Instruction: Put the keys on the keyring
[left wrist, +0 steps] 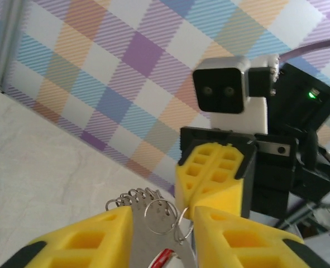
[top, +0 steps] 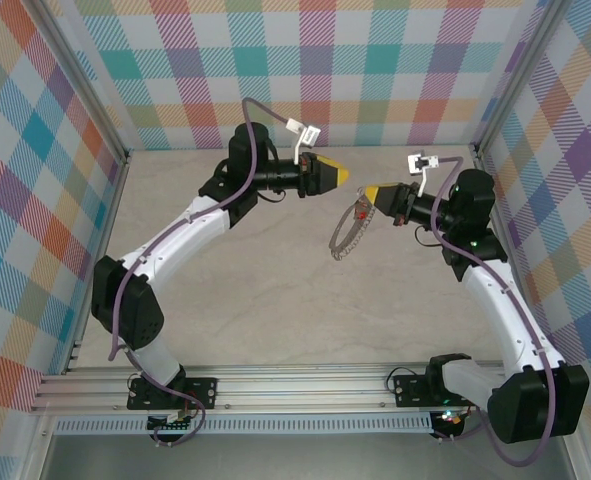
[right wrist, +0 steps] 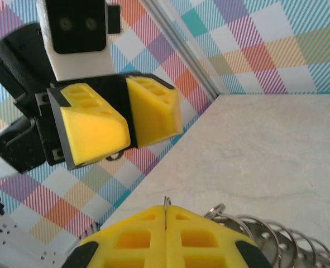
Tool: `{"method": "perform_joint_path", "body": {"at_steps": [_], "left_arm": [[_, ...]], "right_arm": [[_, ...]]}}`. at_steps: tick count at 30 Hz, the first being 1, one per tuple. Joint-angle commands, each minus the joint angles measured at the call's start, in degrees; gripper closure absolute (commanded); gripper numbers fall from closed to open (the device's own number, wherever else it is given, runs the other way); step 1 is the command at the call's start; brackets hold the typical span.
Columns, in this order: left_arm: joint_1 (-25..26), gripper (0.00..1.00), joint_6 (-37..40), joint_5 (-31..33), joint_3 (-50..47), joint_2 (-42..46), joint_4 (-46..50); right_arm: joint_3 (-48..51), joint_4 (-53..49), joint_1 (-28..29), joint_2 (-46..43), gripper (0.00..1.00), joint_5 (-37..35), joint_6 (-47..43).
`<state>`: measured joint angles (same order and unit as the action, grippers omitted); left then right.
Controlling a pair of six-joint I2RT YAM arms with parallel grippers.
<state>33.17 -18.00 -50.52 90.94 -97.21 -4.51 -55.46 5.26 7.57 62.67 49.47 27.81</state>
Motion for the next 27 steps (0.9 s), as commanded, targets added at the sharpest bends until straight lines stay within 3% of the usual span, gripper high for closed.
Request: {"method": "perform_joint_path", "body": {"at_steps": [1, 27], "left_arm": [[-0.56, 0.68, 7.38, -6.75, 3.50, 1.39, 7.72], [1.99, 0.67, 7.30, -11.45, 9.07, -6.13, 9.94]], "right_arm": [[-3.75, -2.59, -0.26, 0.11, 1.00, 5.25, -5.64], [-3.51, 3.26, -0.26, 3.60, 1.00, 10.01, -1.97]]}}
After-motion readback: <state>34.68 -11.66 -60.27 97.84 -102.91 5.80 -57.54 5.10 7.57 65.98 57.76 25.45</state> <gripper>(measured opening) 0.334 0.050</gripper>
